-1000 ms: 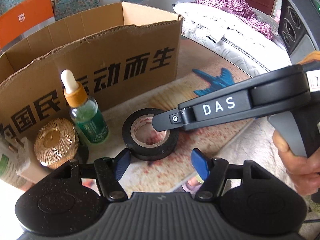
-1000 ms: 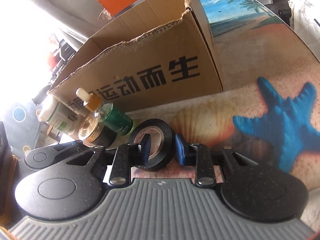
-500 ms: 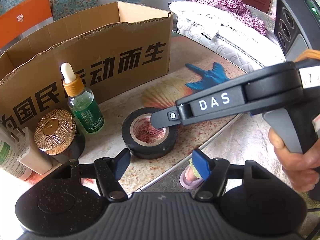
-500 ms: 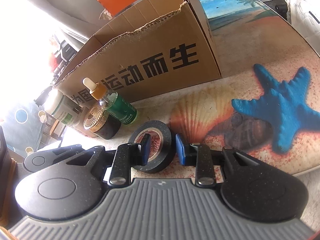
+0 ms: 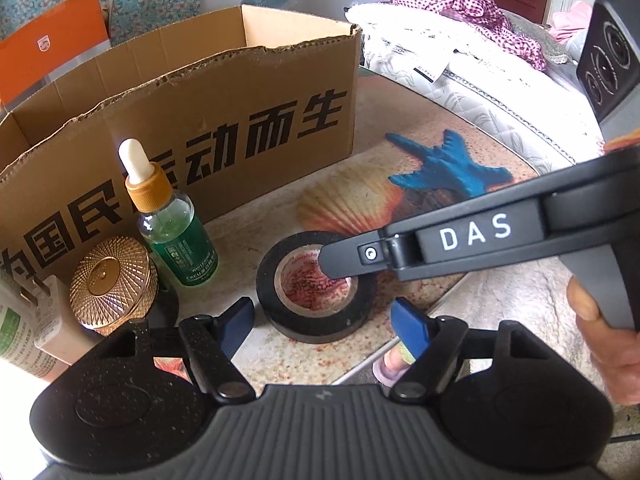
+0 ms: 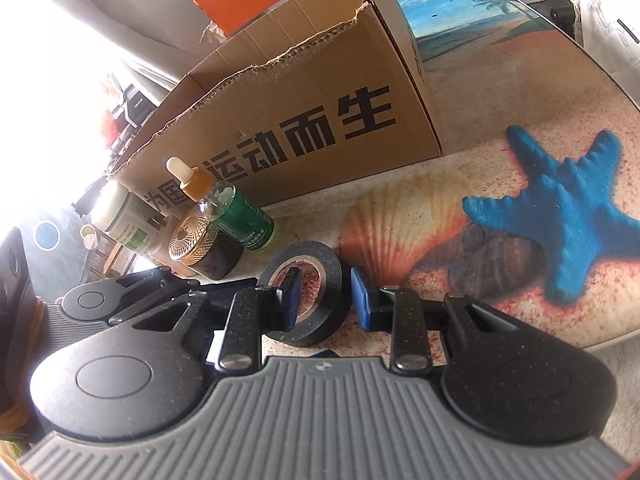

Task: Organize rigid objects
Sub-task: 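Grasp the black tape roll by its rim with the right gripper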

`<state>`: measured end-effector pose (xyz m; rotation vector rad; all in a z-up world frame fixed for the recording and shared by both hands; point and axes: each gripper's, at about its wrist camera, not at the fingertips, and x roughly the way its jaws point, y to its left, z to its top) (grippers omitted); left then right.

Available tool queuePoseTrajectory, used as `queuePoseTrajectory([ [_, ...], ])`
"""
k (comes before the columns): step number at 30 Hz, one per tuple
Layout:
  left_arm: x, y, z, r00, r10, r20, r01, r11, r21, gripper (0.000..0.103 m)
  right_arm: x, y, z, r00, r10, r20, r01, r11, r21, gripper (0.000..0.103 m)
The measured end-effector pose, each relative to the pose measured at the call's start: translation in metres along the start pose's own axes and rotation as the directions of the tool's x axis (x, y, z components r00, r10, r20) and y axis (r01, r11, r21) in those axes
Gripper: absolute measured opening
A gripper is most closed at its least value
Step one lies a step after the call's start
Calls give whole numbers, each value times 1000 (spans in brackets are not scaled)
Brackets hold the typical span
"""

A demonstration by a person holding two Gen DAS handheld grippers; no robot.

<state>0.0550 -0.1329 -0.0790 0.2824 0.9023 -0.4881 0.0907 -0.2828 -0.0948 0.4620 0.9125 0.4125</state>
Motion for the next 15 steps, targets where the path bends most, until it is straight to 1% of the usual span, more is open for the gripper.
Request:
queuePoseTrajectory([
  [4, 2, 2, 1, 1000, 3, 6, -3, 1000, -10, 77, 0, 2, 1, 1000, -10, -3, 10, 1000, -9, 26],
  [6, 2, 3, 2, 1000, 1, 11, -1, 1000, -16, 75, 1, 3, 1, 1000, -14, -1, 13, 1000, -17, 27],
  [8, 1, 4, 2, 1000, -3, 17, 4, 1000, -25, 70, 1, 4, 0, 1000, -15, 0, 15, 1000, -23, 27],
  [10, 0, 6, 3, 1000, -12, 17, 13, 999, -41, 67, 1, 4, 1, 1000, -16, -3, 15, 1000, -23, 26],
  [12, -1, 7, 3, 1000, -21, 14, 21, 998, -53, 67, 1, 3, 2, 1000, -14, -8, 13, 1000, -20, 25],
  [15, -3, 5, 1, 1000, -25, 5, 25, 999, -44, 67, 0, 4, 0, 1000, -11, -18, 11, 1000, -21, 25],
])
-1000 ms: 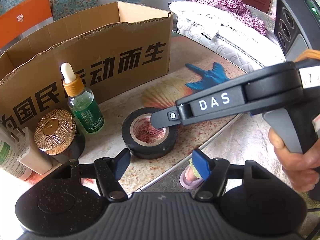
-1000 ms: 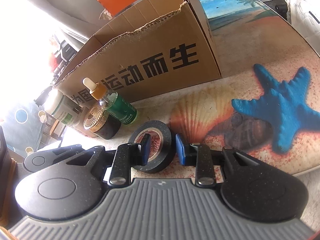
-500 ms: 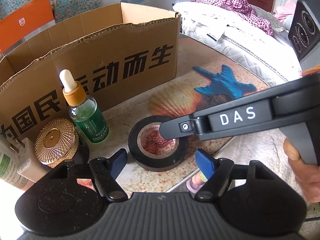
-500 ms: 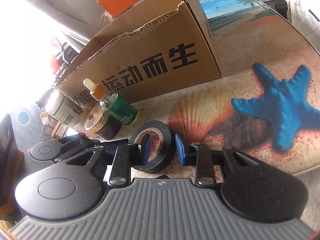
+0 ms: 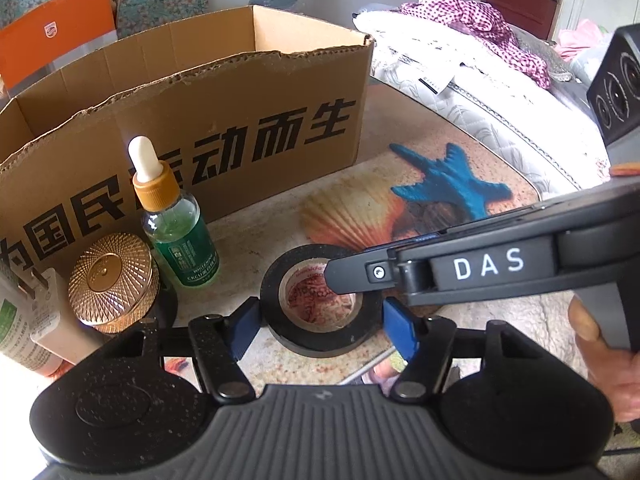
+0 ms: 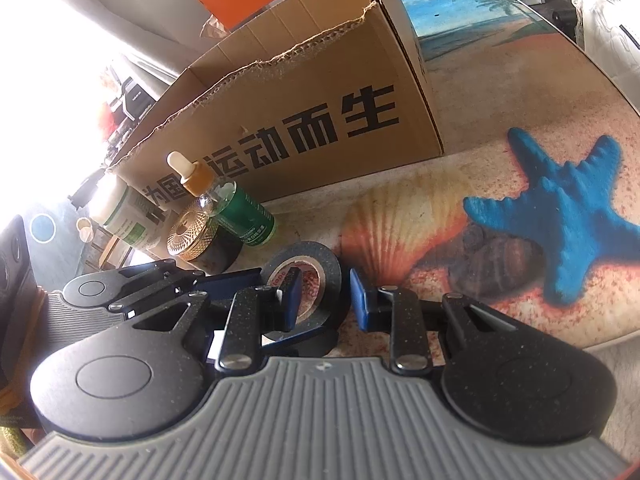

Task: Organize rigid objects
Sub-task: 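Grasp the black tape roll by its rim with the right gripper, then lift the black tape roll with the right gripper and carry it over the box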

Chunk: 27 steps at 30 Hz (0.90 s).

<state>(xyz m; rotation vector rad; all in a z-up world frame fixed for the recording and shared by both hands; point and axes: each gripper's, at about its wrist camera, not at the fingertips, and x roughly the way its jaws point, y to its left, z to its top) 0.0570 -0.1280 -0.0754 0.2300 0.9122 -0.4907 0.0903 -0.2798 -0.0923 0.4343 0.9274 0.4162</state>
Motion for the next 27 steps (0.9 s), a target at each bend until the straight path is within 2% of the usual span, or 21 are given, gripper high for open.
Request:
queuePoseTrajectory([
  [6, 2, -8, 0, 1000, 31, -5, -31, 998, 48, 69, 0, 5, -1, 1000, -18, -2, 18, 999, -39, 27],
  [27, -11, -11, 9, 998, 57, 1, -57, 998, 16, 67, -12, 7, 3, 999, 7, 39, -6, 1000, -30, 25],
])
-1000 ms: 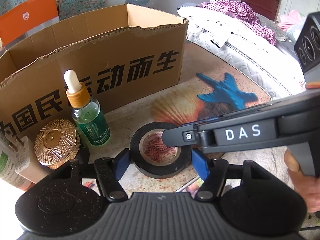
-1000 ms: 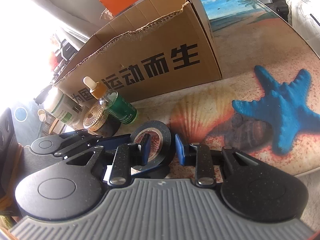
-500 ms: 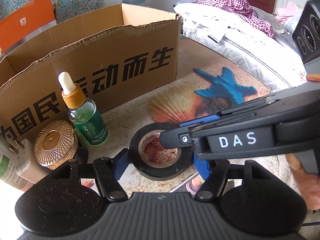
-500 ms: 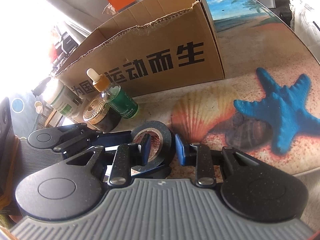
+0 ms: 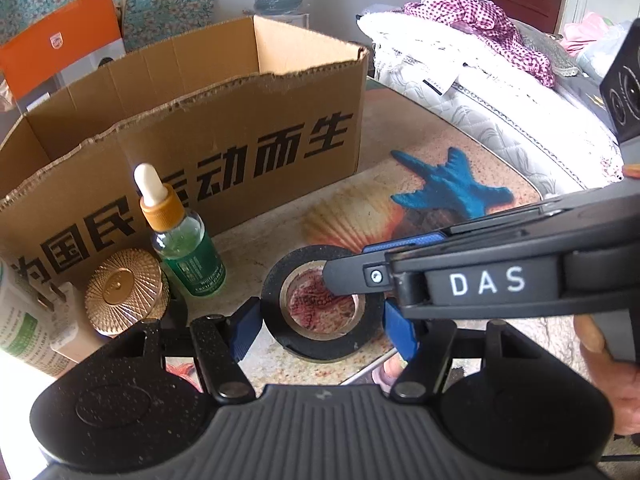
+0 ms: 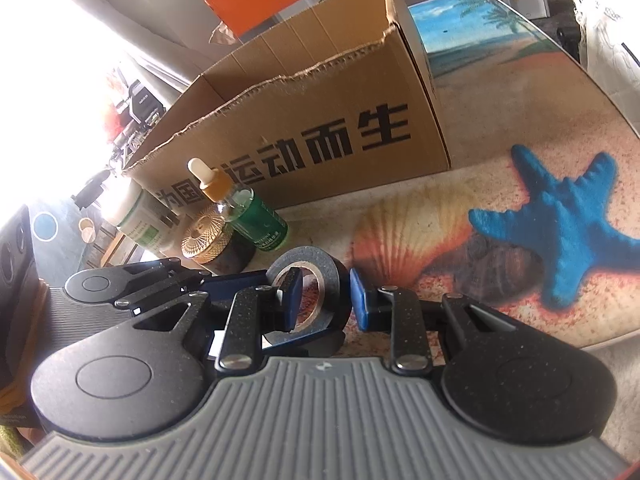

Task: Organize rigid objects
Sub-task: 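Lift the black tape roll with the right gripper and carry it over the box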

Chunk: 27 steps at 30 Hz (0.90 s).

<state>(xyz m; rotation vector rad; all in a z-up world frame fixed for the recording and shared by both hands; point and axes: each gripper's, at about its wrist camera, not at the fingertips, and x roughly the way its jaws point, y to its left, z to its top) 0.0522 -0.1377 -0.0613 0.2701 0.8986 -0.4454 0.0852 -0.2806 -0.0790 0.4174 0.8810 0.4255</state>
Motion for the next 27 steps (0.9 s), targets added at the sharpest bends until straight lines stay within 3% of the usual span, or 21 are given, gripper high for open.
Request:
queuePoseTrajectory([
  [27, -30, 4, 1, 999, 9, 38, -7, 999, -43, 67, -18, 26, 4, 1000, -15, 23, 16, 999, -48, 25],
])
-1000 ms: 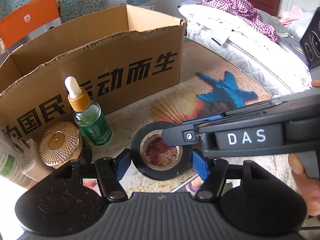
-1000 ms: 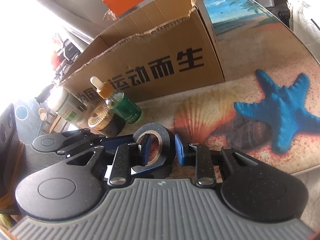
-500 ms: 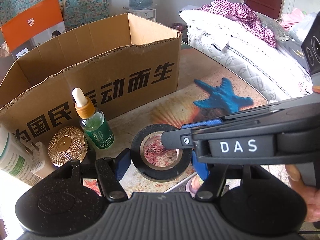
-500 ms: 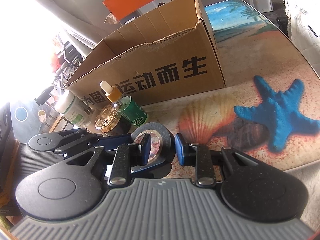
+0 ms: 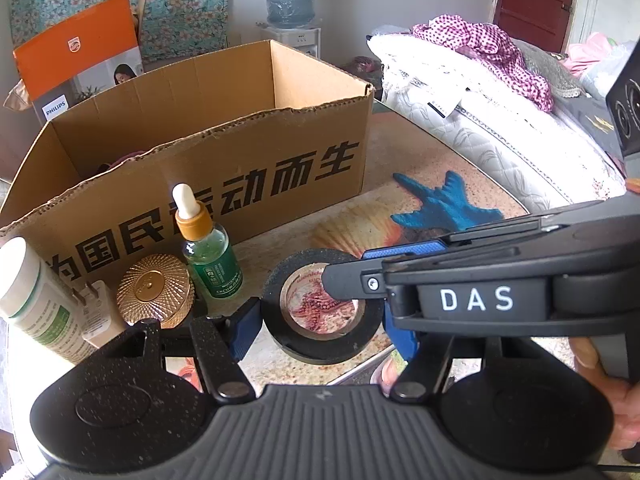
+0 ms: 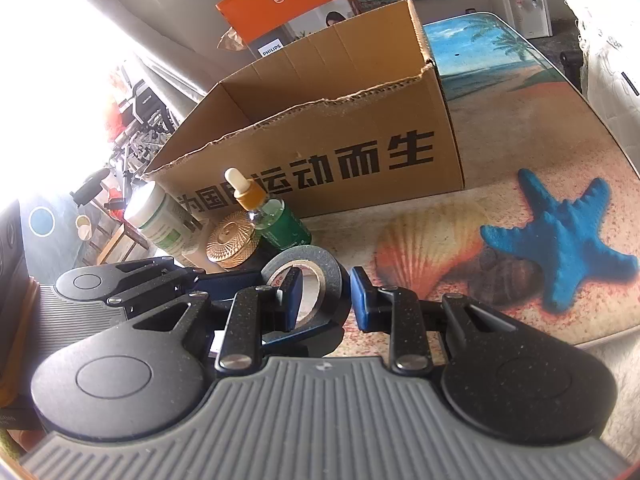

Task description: Organize rigid objects

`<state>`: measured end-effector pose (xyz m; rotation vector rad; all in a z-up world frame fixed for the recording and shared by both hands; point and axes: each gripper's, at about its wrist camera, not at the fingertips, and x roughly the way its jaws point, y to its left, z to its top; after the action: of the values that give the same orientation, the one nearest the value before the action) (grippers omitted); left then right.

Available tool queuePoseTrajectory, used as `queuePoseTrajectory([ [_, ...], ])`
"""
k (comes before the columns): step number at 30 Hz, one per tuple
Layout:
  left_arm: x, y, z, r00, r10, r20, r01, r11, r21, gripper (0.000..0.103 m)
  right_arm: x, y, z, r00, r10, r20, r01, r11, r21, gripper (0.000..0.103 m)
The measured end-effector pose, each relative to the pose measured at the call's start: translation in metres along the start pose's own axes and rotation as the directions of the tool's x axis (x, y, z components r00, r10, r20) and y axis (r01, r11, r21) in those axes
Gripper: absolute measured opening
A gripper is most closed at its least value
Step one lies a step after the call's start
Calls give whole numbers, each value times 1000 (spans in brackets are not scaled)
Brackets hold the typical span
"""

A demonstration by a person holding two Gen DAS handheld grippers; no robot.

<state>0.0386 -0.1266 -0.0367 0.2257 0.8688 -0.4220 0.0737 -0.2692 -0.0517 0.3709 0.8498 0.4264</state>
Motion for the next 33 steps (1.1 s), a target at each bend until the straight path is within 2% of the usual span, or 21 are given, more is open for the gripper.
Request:
queuePoseTrajectory([
  [13, -35, 2, 4, 996, 18, 91, -18, 1000, 3, 67, -25, 22, 7, 998, 3, 60, 0, 999, -49, 25],
  [18, -65, 10, 28, 982, 52, 182, -54, 998, 9, 67, -47, 45, 32, 991, 23, 134, -7, 993, -120, 25],
  [22, -82, 25, 58, 972, 70, 226, -70, 998, -6, 68, -59, 66, 61, 981, 49, 188, -10, 979, -202, 25],
  [27, -80, 50, 96, 974, 70, 217, -63, 997, -38, 66, -55, 75, 107, 977, 106, 187, -58, 967, -247, 25],
  [28, -77, 56, 104, 978, 38, 204, -30, 999, -43, 62, -51, 75, 118, 976, 129, 172, -84, 965, -248, 25],
  [30, -68, 69, 118, 986, -30, 166, 41, 997, -64, 62, -36, 72, 140, 975, 193, 113, -167, 963, -212, 24],
  [31, -62, 74, 125, 988, -39, 149, 51, 996, -72, 62, -26, 71, 151, 973, 212, 86, -192, 961, -199, 24],
  [33, -45, 80, 138, 992, -19, 123, 29, 997, -77, 62, -6, 70, 169, 978, 202, 57, -187, 963, -194, 24],
])
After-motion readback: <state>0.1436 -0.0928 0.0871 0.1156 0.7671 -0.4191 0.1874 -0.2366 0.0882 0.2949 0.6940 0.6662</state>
